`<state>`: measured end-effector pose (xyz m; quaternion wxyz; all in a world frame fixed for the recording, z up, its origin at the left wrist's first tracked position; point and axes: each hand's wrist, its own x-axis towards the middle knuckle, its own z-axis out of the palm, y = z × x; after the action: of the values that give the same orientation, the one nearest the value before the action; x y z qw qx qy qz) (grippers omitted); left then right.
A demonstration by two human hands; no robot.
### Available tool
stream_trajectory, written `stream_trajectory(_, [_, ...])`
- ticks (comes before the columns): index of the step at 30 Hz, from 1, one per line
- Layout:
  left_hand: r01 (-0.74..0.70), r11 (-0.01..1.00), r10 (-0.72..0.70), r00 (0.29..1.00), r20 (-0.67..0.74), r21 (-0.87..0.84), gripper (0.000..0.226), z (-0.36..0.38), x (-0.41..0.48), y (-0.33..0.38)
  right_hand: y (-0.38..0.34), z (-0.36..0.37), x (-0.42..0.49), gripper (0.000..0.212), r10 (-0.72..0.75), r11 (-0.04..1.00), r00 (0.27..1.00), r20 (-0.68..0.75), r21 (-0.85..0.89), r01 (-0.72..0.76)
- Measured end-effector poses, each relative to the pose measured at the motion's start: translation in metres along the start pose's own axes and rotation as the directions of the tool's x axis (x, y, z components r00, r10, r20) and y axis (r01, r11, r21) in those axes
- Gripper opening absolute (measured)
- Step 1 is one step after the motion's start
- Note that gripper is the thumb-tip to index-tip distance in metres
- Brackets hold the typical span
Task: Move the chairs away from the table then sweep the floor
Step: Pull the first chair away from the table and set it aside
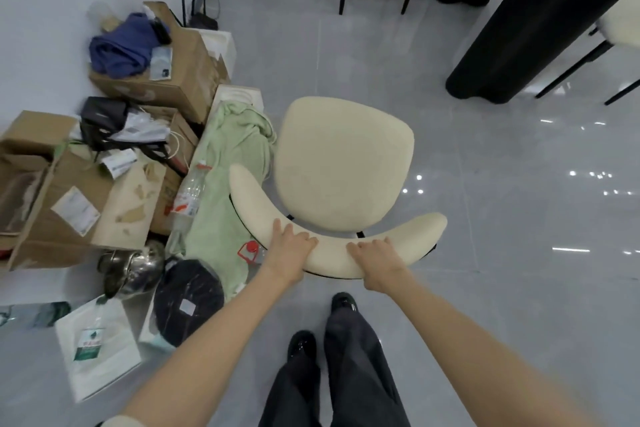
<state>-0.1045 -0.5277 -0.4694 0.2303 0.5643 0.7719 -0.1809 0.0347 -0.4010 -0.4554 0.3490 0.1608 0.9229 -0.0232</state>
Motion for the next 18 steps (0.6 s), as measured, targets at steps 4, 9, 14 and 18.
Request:
stream_trajectory(4, [-0.048, 0.999, 0.048, 0.999, -0.008, 0.026, 0.059, 0.013, -0.024, 0.015, -0.015, 0.023, -0.028, 0.047, 0.015, 0.999, 1.0, 0.005, 0.039, -0.016])
stream_trajectory(9, [-0.073, 0.996, 0.074, 0.997, -0.013, 0.055, 0.053, 0.012, -0.033, 0.036, -0.009, 0.037, -0.049, 0.045, 0.04, 0.993, 0.998, 0.048, 0.111, -0.045])
stream_trajectory(14, [-0.05, 0.997, 0.052, 0.998, -0.028, 0.065, 0.049, 0.005, -0.031, 0.052, 0.003, 0.048, -0.057, 0.062, 0.103, 0.97, 0.994, -0.02, 0.222, -0.097])
stream_trajectory(18, [-0.039, 0.996, 0.038, 0.999, 0.003, 0.076, 0.051, -0.001, -0.031, 0.057, 0.004, 0.052, -0.059, 0.071, 0.144, 0.948, 0.984, -0.106, 0.3, -0.106])
